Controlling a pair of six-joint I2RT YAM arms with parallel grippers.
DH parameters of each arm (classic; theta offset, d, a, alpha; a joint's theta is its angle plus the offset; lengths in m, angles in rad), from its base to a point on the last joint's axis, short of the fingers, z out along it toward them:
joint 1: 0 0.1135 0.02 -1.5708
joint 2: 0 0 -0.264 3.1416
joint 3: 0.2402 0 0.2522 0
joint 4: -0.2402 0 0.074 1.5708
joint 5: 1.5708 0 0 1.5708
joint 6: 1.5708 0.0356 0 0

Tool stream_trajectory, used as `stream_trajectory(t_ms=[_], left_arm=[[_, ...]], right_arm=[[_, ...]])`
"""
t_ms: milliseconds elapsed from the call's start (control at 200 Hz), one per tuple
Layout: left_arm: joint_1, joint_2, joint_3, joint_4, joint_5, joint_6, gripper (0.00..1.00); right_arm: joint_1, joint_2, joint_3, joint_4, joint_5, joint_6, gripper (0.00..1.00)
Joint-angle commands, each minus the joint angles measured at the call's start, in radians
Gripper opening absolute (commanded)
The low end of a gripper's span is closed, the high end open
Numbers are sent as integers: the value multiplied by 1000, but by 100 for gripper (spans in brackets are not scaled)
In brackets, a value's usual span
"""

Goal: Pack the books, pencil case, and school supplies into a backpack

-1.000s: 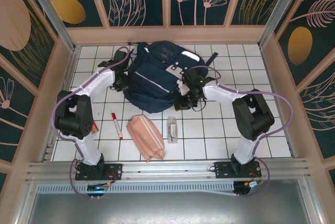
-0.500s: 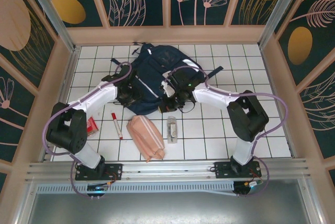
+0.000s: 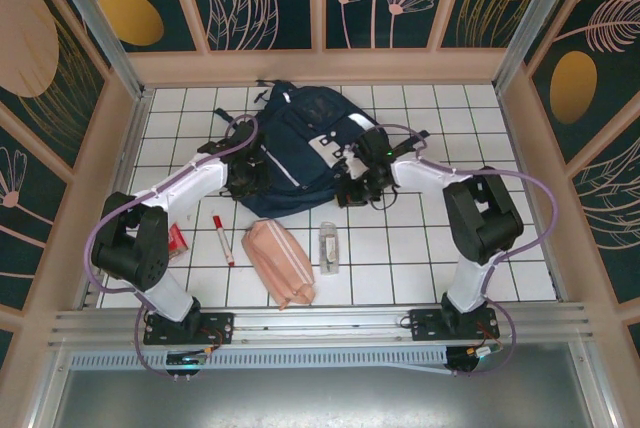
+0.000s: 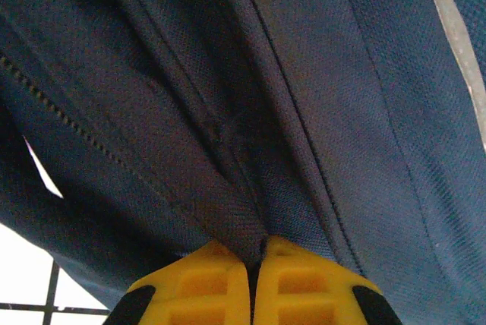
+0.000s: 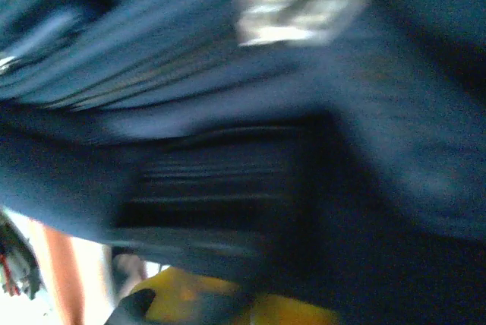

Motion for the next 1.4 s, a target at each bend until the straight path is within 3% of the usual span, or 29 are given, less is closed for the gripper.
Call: stream_trajectory(t_ms=[0, 200, 255, 380, 515, 611, 651, 731, 886, 1051, 1156, 1241, 1396], left_arm=[[18, 22, 26, -26, -53, 93, 0], [9, 28, 69, -17, 83, 147, 0], [-1, 21, 76, -4, 146, 144, 13], [-58, -10, 73, 68, 269, 107, 17], [-135, -26, 95, 120, 377, 85, 30], [-166, -21, 168, 58, 416, 150, 43], [-173, -16, 226, -1, 392, 214, 45], [-191, -31, 316, -73, 243, 347, 47], [-215, -51, 317, 28, 95, 525, 55], [-317, 92, 388, 40, -49, 475, 62], [-375, 206, 431, 5, -128, 455, 63], [-389, 278, 446, -17, -175, 434, 65], [-389, 371, 454, -26, -197, 362, 66]], right_arm=[[-90, -23, -23, -66, 124, -15, 0], [-105, -52, -5, -41, 102, 22, 11], [-108, -70, 0, -43, 121, 28, 14], [-144, -115, -9, -48, 174, 46, 16], [-229, -159, -37, -71, 259, 79, 16], [-276, -206, -53, -84, 264, 74, 24], [-289, -229, -54, -91, 269, 70, 29], [-309, -281, -56, -97, 289, 69, 37], [-323, -394, -78, -56, 349, 104, 48], [-326, -537, -130, 13, 493, 156, 57], [-328, -645, -183, 64, 658, 210, 71], [-329, -735, -241, 140, 687, 174, 99], [-332, -816, -270, 166, 652, 143, 99]])
